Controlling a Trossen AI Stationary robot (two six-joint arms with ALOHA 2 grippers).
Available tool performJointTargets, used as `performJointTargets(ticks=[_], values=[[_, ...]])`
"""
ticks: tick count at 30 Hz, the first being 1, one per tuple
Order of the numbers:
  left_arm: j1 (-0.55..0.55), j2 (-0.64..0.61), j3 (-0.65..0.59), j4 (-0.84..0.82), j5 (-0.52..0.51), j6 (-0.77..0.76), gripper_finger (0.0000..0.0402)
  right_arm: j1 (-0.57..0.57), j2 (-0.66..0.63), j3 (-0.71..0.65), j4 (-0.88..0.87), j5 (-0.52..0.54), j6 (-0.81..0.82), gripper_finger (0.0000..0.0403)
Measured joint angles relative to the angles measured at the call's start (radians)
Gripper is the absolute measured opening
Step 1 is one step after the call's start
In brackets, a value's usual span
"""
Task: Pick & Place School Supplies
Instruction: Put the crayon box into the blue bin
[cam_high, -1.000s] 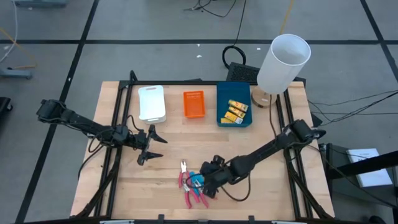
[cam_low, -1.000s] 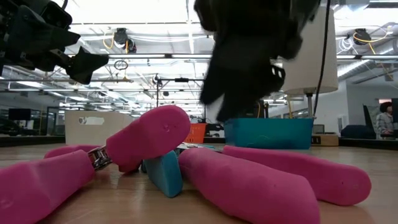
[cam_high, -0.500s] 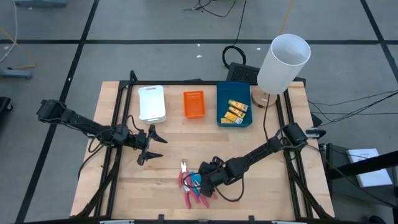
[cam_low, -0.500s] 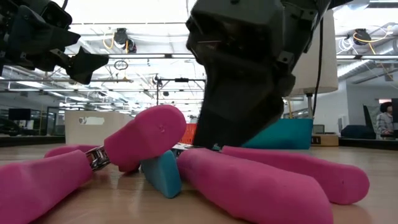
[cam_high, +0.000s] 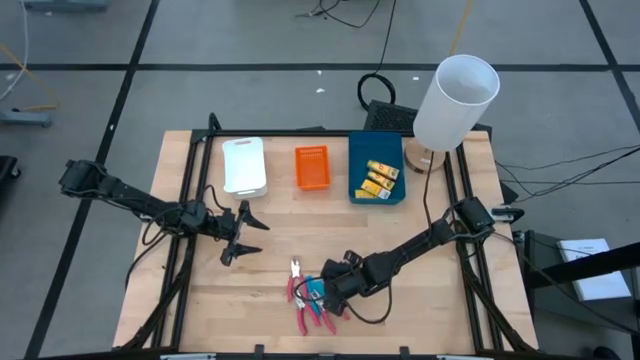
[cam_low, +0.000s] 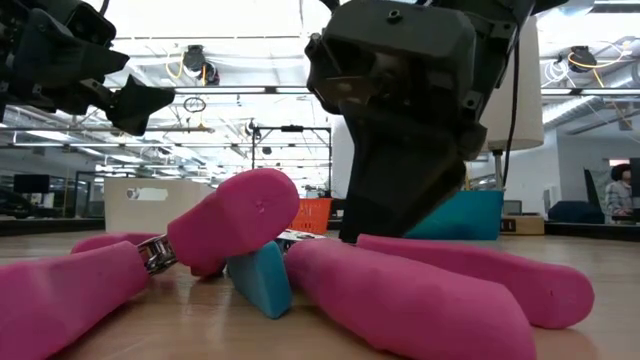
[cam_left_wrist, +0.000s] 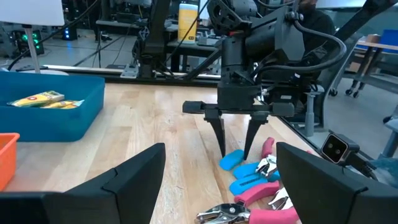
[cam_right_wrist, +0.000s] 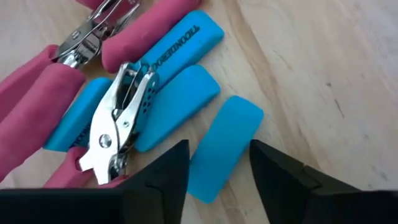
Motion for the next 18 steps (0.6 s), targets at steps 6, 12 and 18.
performJointTargets(ticks=[6,12,18], values=[[0.000,0.000,0.000,-0.001,0.000,0.000,0.0310,-0.001,-0.005,-0.036,0.008,0.004,-0.003,0.0114],[0.000,0.000,0.000,0.000,0.000,0.000,0.0310,-0.001,-0.006,-0.059,0.017,0.004,-0.056,0.0108],[0.000,0.000,0.000,0.000,0.000,0.000,0.0310,0.001,-0.006,-0.074,0.034,0.009,-0.182,0.0136]])
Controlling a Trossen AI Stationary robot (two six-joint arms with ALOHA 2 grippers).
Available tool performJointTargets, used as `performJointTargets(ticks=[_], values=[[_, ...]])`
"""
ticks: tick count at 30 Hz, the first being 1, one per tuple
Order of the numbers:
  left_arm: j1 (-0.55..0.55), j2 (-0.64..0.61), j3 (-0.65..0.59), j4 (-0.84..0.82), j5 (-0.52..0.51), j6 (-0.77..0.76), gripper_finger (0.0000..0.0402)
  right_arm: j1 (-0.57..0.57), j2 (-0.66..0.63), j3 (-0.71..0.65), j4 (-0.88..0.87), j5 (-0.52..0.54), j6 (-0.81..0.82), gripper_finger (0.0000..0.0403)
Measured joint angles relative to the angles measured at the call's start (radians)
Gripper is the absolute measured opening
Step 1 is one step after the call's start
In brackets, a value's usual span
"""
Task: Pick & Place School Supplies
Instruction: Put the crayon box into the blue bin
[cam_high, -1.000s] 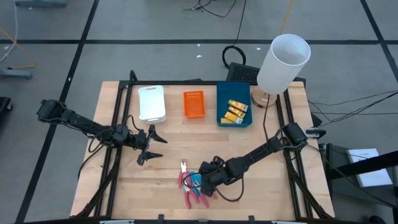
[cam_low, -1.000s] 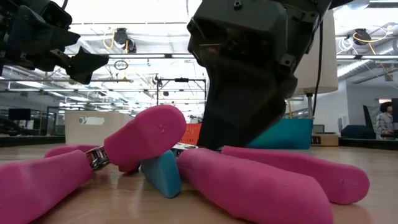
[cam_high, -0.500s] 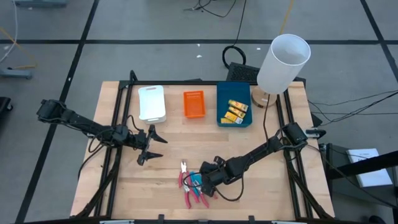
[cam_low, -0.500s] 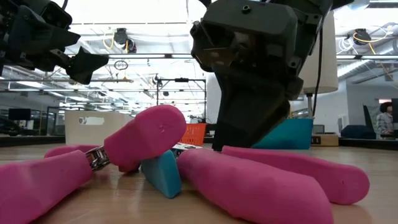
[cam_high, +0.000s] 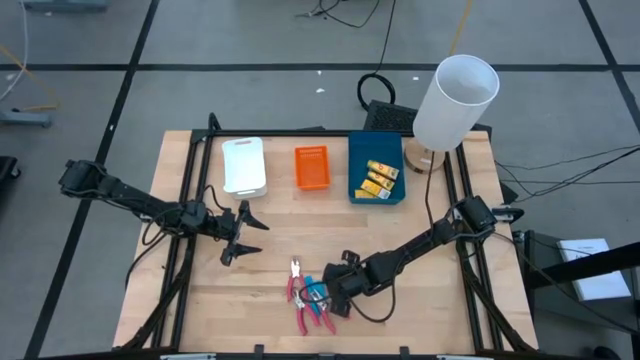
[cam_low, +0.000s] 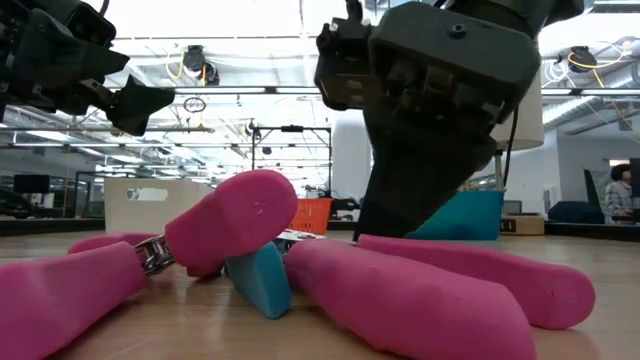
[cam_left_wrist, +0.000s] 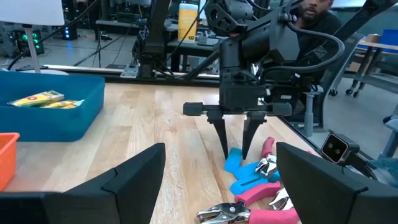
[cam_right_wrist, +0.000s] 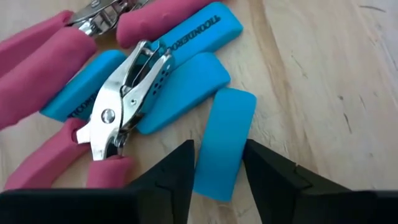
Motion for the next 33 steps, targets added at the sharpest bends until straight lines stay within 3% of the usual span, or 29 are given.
performJointTargets(ticks=[10,21,33], values=[[0.000,0.000,0.000,0.000,0.000,0.000,0.0310,-0.003,0.001,-0.022,0.012,0.001,-0.017,0.0061],[0.000,0.000,0.000,0.000,0.000,0.000,0.0310,-0.003,-0.078,-0.031,-0.016,0.050,-0.124,0.0062],[0.000,0.000,0.000,0.000,0.000,0.000,0.0310,-0.004,-0.227,-0.026,-0.053,0.257,-0.286,0.0057]])
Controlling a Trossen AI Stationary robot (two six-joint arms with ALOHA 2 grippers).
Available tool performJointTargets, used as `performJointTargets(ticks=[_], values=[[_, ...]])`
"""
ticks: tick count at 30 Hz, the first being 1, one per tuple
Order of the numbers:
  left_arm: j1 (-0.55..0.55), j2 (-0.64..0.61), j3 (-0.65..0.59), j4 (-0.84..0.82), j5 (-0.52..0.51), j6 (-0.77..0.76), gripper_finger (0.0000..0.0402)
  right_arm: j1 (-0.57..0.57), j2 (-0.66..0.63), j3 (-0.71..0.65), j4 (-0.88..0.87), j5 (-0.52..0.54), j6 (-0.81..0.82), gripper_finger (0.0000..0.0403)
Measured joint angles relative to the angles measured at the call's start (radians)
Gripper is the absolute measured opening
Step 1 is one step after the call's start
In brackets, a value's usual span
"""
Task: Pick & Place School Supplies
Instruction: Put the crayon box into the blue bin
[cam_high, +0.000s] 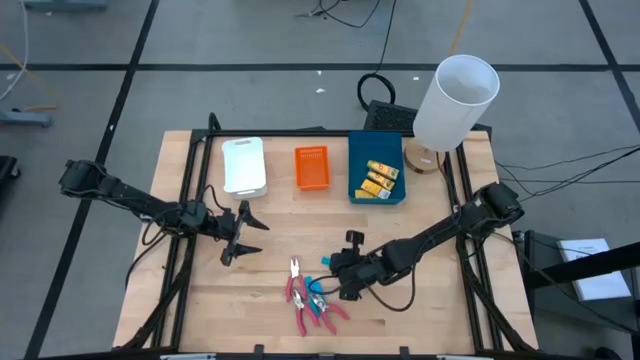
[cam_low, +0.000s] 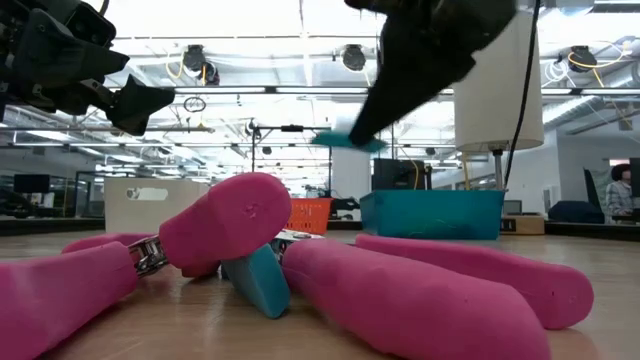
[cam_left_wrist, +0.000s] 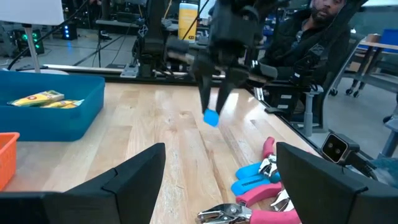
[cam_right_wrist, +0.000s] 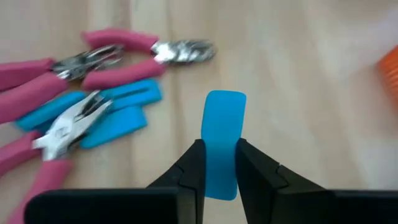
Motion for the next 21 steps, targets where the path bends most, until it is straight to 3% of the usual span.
performJointTargets(ticks=[10,14,21], values=[[0.000,0.000,0.000,0.181,0.003,-0.097,0.0310,-0.025,0.000,0.001,0.027,0.204,-0.146,0.0057],[0.000,0.000,0.007,0.184,-0.129,-0.142,0.0310,-0.043,-0.001,0.002,0.028,0.218,-0.167,0.0057],[0.001,0.092,0.037,0.177,-0.267,-0.260,0.0310,-0.064,-0.001,0.002,0.028,0.262,-0.214,0.0057]])
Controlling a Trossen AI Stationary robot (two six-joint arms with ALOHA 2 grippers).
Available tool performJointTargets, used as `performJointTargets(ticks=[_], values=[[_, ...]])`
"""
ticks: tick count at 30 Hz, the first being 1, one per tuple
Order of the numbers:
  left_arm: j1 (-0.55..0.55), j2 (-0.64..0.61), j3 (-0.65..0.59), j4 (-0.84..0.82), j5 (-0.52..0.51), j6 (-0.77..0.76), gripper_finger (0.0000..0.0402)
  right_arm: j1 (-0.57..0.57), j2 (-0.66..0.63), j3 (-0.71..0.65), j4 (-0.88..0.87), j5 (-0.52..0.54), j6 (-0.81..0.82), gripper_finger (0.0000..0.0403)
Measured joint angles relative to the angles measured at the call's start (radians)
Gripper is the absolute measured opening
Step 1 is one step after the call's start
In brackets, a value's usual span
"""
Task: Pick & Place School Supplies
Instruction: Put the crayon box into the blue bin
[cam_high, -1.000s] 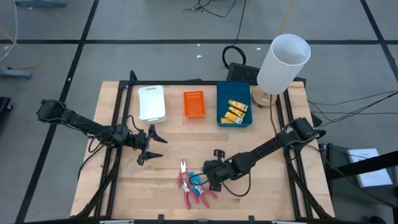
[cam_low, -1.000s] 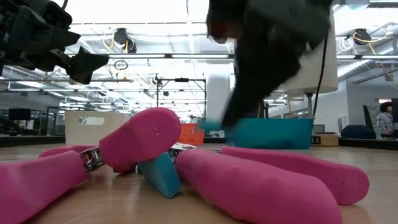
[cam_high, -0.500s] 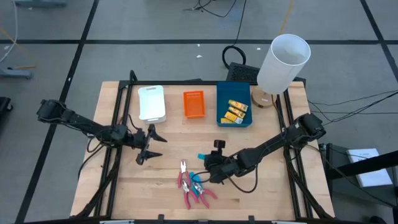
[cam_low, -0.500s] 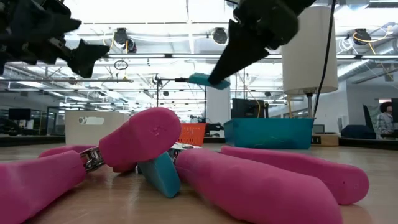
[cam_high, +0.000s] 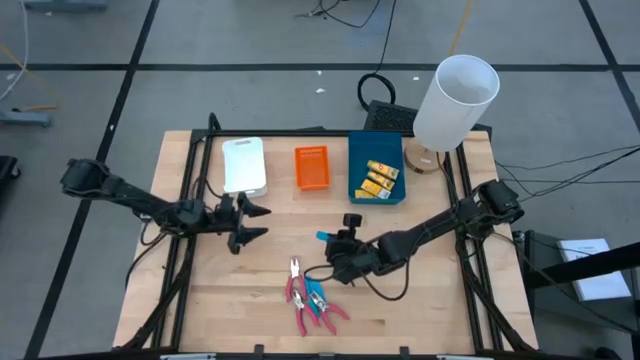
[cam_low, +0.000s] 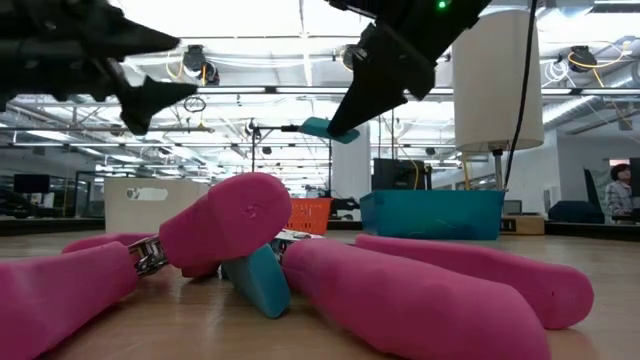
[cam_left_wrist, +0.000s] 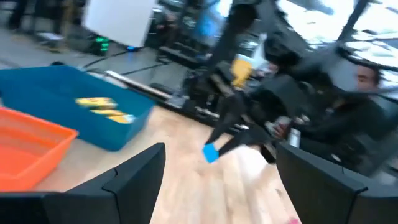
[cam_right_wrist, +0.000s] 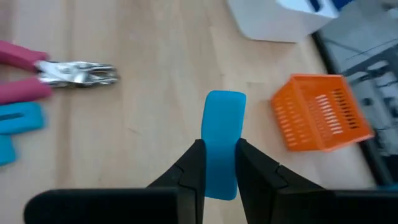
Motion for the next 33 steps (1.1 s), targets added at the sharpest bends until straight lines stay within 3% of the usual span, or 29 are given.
performJointTargets(ticks=[4,11,17,28,33], values=[[0.000,0.133,0.104,-0.072,-0.062,-0.034,0.0310,0.000,0.000,0.001,0.000,0.089,-0.040,0.0057],[0.000,0.415,0.378,-0.149,-0.066,0.109,0.0310,0.001,0.000,0.001,0.001,0.187,-0.053,0.0057],[0.024,0.552,0.525,-0.254,-0.066,0.127,0.0310,0.012,0.000,0.001,0.044,0.237,-0.084,0.0057],[0.082,0.640,0.588,-0.259,-0.059,0.050,0.0309,0.022,0.000,0.001,0.144,0.240,-0.179,0.0057],[0.083,0.626,0.589,-0.253,-0.065,0.044,0.0272,0.026,-0.001,0.001,0.153,0.236,-0.179,0.0057]])
